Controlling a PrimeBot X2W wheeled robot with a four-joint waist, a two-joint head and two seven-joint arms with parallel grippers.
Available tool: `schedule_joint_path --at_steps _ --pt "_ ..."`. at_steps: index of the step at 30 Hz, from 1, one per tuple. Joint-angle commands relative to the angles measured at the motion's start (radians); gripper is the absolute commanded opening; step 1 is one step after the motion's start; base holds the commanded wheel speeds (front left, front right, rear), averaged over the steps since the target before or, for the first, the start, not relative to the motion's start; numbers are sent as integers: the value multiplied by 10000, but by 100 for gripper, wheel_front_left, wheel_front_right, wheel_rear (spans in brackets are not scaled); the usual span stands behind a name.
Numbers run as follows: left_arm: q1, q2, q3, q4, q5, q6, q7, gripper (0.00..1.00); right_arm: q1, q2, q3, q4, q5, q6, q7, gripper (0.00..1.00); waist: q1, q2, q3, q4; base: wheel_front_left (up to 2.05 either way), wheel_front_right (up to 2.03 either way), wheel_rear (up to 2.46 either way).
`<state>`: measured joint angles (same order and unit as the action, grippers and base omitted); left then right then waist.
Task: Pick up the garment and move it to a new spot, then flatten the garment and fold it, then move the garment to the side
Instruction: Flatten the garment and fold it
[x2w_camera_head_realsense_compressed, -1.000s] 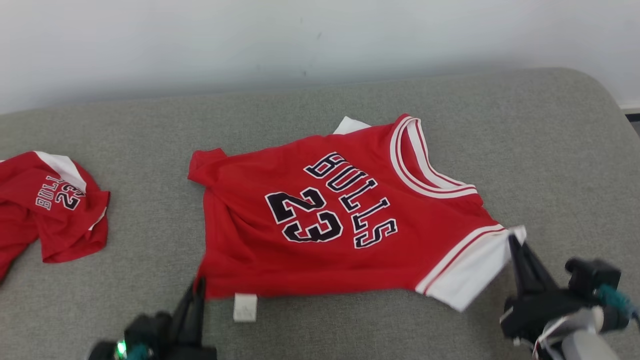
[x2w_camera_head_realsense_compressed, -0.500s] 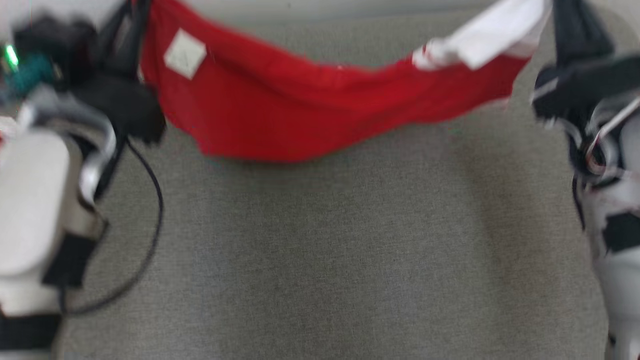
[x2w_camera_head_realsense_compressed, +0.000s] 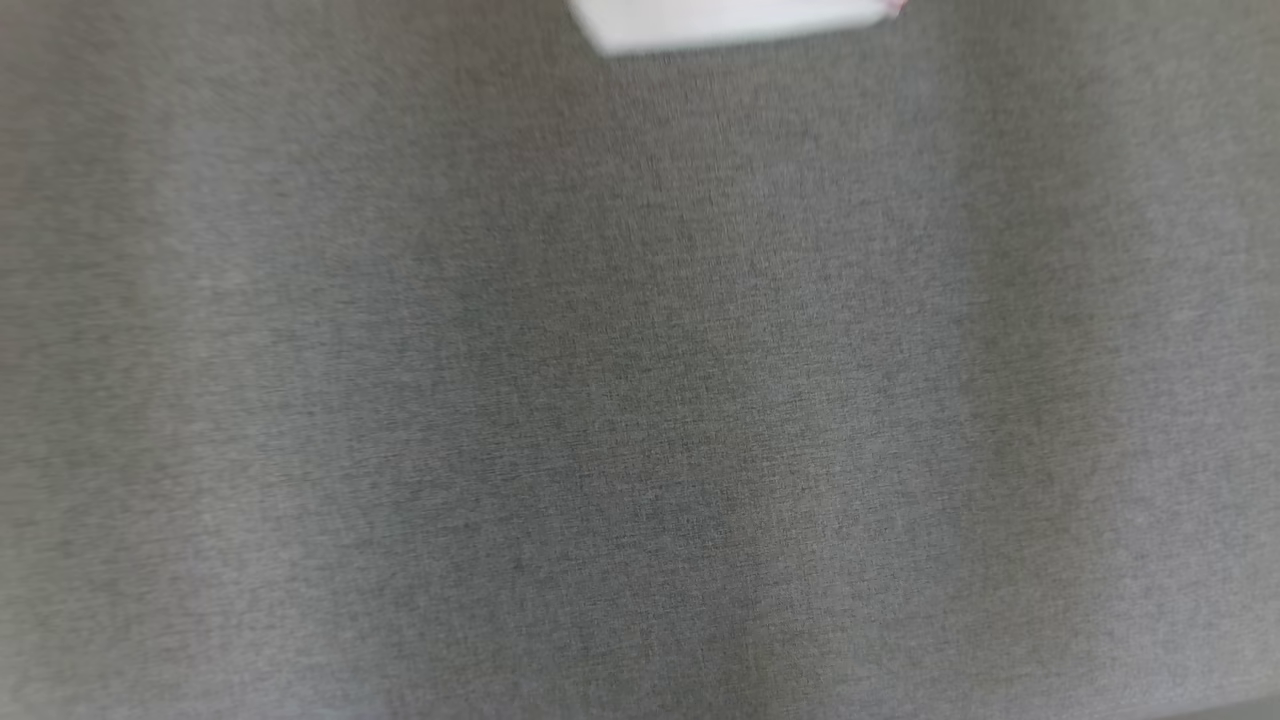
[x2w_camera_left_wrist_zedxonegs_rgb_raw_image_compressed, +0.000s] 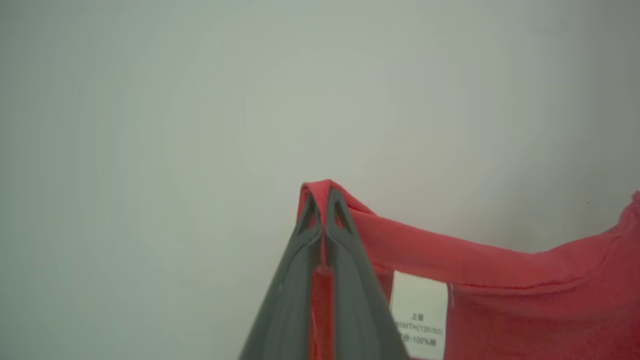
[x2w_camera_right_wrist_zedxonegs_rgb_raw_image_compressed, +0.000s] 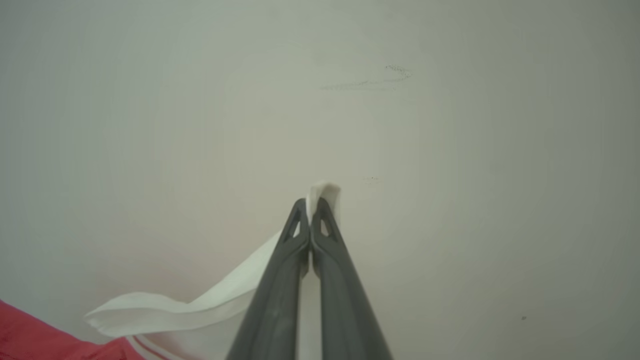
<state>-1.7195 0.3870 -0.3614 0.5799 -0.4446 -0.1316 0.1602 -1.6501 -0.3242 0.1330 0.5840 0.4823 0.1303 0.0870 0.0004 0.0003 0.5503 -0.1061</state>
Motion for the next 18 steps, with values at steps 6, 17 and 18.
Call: schedule_joint_path --at_steps 6,17,18 --pt "-2261 -297 -216 1633 -242 22 -535 0 -2283 -43 222 1338 -437 11 -356 0 -4 -3 1024 -429 0 0 0" --pt "-3289 -510 -1022 3226 -799 21 -1605 0 -4138 -29 1389 2794 -408 11 -915 0 -4 -3 1332 -281 0 0 0" --pt "-3121 -502 -1092 3280 -847 21 -1672 0 -3981 -58 1491 2859 -325 11 -973 0 -4 -3 1296 -278 0 0 0"
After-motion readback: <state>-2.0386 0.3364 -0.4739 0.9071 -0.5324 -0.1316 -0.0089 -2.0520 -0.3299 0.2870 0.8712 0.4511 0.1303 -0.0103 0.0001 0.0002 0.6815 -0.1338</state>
